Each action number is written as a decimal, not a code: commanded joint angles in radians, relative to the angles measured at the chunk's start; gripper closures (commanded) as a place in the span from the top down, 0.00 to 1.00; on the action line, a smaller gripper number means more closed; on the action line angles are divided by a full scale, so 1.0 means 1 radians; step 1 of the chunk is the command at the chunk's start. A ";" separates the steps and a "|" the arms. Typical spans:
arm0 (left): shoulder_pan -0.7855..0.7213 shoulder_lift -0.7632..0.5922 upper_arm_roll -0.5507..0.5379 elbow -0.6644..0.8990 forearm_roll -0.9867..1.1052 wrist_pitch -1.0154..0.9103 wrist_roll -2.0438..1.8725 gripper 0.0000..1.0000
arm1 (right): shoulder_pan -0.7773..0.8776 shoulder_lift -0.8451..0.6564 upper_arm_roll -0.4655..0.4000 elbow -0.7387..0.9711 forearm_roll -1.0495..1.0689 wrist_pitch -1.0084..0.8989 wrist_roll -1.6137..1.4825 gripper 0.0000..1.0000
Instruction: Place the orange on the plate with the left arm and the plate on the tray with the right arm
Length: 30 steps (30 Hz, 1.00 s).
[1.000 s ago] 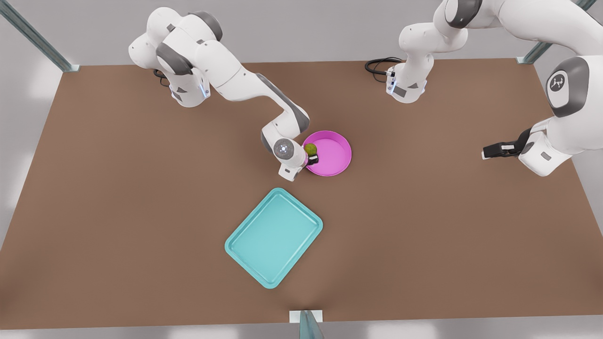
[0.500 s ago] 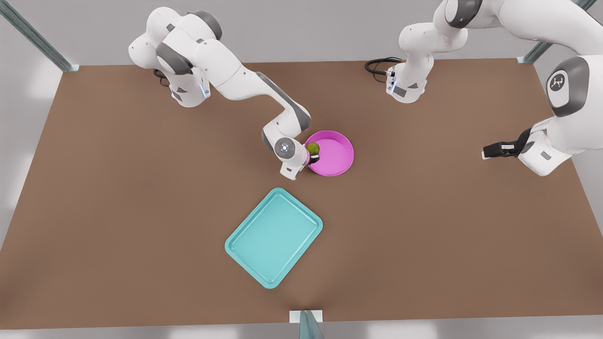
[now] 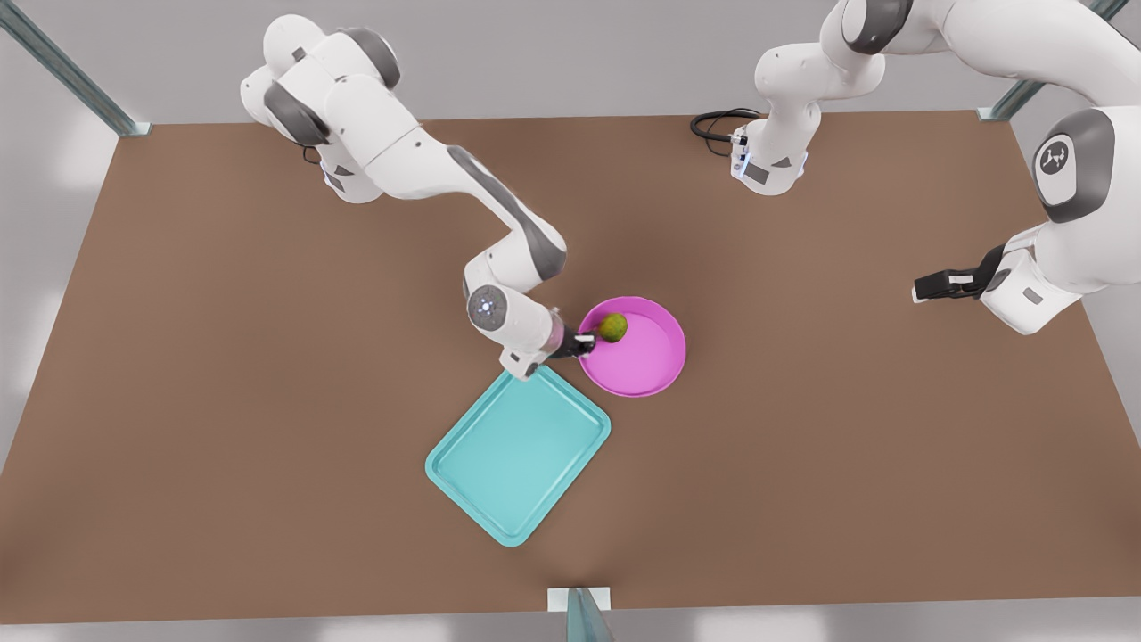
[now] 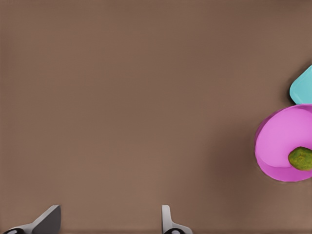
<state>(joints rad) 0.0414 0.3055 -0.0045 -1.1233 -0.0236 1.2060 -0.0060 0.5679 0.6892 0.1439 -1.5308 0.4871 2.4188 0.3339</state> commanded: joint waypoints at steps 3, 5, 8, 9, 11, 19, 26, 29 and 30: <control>0.000 -0.002 0.000 0.000 0.001 0.000 0.004 1.00 | -0.129 0.001 -0.004 0.029 0.001 0.005 0.022 0.21; 0.000 -0.002 0.000 0.000 0.001 -0.002 0.004 1.00 | -0.183 0.013 -0.006 0.043 -0.001 0.008 0.011 0.21; 0.000 -0.002 0.000 0.000 0.001 0.000 0.004 1.00 | -0.220 -0.008 -0.009 0.021 -0.005 -0.003 0.005 0.21; 0.000 -0.002 0.000 0.000 0.001 0.000 0.004 1.00 | -0.240 -0.020 -0.009 -0.014 -0.007 -0.006 -0.021 0.21; 0.000 -0.002 0.000 0.000 0.001 0.000 0.004 1.00 | -0.247 -0.033 -0.009 -0.045 -0.008 -0.007 -0.059 0.21; 0.000 -0.002 0.000 0.000 0.001 0.000 0.004 1.00 | -0.253 -0.034 -0.009 -0.074 -0.008 -0.006 -0.082 1.00; 0.000 -0.002 0.000 0.002 0.001 0.000 0.003 1.00 | -0.287 -0.062 -0.010 -0.066 -0.013 -0.067 -0.084 1.00; 0.000 -0.002 0.000 0.008 0.001 0.000 0.003 1.00 | -0.421 -0.279 -0.010 -0.046 -0.455 -0.639 -0.148 1.00; 0.000 -0.003 -0.002 0.011 0.001 0.000 0.003 1.00 | -0.451 -0.437 -0.026 -0.045 -0.501 -0.822 -0.167 1.00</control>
<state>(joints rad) 0.0417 0.3023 -0.0058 -1.1149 -0.0238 1.2061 -0.0033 0.1413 0.3157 0.1131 -1.5789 0.2032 2.0858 0.2708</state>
